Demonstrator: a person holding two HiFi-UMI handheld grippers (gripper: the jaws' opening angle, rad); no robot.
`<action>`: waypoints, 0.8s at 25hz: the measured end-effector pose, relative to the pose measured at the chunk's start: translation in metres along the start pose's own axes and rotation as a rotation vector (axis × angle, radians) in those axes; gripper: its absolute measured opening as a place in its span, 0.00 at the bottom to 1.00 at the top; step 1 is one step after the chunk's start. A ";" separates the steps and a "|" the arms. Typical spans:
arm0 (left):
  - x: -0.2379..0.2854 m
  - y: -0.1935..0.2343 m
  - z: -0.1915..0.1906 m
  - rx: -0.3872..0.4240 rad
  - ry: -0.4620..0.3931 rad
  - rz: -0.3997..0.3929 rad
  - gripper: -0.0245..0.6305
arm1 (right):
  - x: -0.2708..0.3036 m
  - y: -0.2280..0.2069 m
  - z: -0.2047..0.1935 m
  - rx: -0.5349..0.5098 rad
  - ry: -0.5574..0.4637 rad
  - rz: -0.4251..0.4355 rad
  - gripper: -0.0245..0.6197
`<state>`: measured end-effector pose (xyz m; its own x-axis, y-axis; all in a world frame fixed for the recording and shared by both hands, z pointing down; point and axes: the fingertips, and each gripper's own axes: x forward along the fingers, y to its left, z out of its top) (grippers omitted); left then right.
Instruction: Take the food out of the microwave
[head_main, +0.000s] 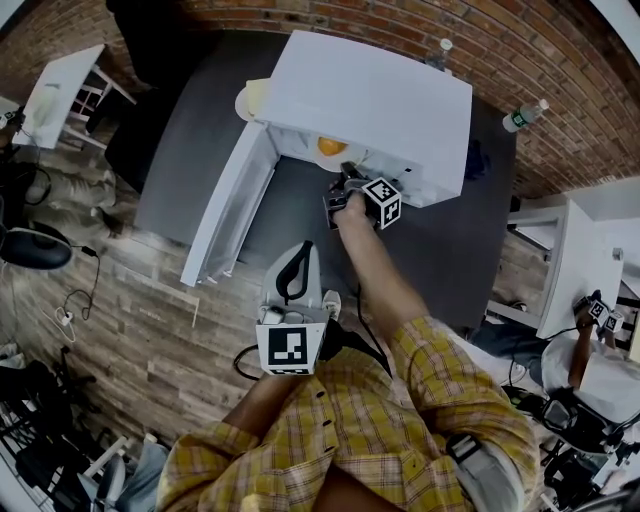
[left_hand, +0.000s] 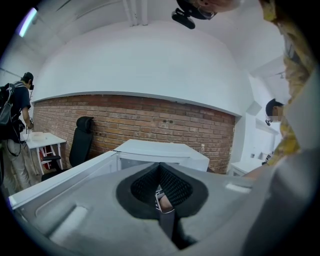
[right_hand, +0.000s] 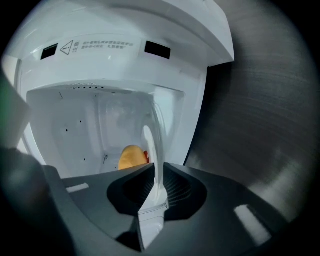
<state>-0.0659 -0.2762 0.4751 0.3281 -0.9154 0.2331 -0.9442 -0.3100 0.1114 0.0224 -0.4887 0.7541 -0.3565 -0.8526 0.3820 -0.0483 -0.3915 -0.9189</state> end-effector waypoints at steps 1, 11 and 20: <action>0.000 0.001 -0.001 0.002 0.006 0.000 0.04 | 0.000 0.001 0.000 -0.005 0.000 -0.001 0.11; -0.005 0.000 -0.002 0.015 0.011 -0.006 0.04 | -0.005 0.012 0.000 -0.058 0.004 0.008 0.07; -0.012 -0.004 0.004 0.021 -0.007 -0.006 0.04 | -0.016 0.016 -0.001 -0.067 0.018 0.035 0.06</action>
<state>-0.0655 -0.2653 0.4681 0.3332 -0.9154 0.2257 -0.9428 -0.3205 0.0919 0.0261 -0.4807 0.7333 -0.3757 -0.8587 0.3485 -0.0976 -0.3373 -0.9363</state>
